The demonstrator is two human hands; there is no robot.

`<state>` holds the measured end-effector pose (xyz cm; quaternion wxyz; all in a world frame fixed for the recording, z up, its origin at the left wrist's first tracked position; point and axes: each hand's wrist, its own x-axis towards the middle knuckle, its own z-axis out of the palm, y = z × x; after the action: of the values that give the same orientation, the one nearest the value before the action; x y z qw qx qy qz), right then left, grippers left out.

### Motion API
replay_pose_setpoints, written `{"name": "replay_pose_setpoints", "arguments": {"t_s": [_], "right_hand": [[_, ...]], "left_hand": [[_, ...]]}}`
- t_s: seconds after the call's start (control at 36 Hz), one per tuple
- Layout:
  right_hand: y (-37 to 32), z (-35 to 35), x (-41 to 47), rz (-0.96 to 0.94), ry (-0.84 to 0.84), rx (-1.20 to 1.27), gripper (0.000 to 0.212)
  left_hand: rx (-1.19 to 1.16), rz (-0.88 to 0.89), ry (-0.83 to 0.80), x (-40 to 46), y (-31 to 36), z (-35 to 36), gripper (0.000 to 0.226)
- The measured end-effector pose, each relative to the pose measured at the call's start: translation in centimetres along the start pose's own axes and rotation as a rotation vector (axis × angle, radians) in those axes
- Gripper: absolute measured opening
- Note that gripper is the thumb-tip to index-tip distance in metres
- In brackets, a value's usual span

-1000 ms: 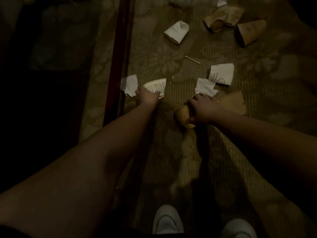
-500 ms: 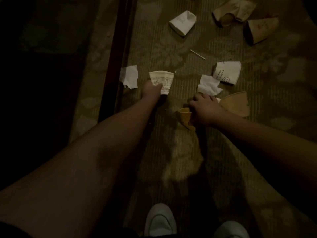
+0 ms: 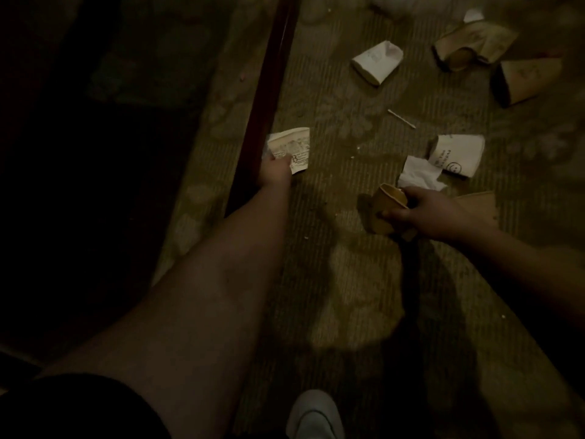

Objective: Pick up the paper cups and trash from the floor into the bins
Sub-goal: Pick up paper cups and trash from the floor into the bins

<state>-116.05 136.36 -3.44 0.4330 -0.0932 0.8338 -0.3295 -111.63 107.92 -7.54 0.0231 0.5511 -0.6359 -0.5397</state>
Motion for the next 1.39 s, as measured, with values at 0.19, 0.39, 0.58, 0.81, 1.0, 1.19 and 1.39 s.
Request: {"name": "replay_pose_setpoints", "arguments": {"t_s": [0.19, 0.39, 0.58, 0.81, 1.0, 1.19, 1.39], "right_hand": [[0.6, -0.4, -0.6, 0.029, 0.039, 0.055, 0.030], [1.5, -3.7, -1.4, 0.092, 0.221, 0.326, 0.029], [4.6, -7.6, -1.9, 0.175, 0.335, 0.436, 0.049], [7.7, -9.9, -3.9, 0.248, 0.315, 0.538, 0.042], [9.6, -10.1, -4.8, 0.317, 0.217, 0.504, 0.042], [10.7, -10.0, -4.4, 0.336, 0.234, 0.476, 0.053], [10.0, -8.7, -3.8, 0.348, 0.247, 0.437, 0.058]], "left_hand": [[0.098, 0.004, 0.086, 0.5, -0.5, 0.3, 0.038], [-0.088, 0.055, -0.133, -3.8, -0.4, 4.6, 0.028], [-0.228, -0.036, -0.440, -5.3, 0.9, 6.5, 0.028], [0.028, -0.131, -0.759, -8.1, 0.3, 7.0, 0.014], [0.262, -0.049, -0.863, -11.3, -1.2, 9.6, 0.022], [0.387, 0.092, -0.763, -11.3, -2.4, 11.5, 0.034], [0.393, 0.223, -0.702, -12.4, -3.1, 11.5, 0.033]]}}
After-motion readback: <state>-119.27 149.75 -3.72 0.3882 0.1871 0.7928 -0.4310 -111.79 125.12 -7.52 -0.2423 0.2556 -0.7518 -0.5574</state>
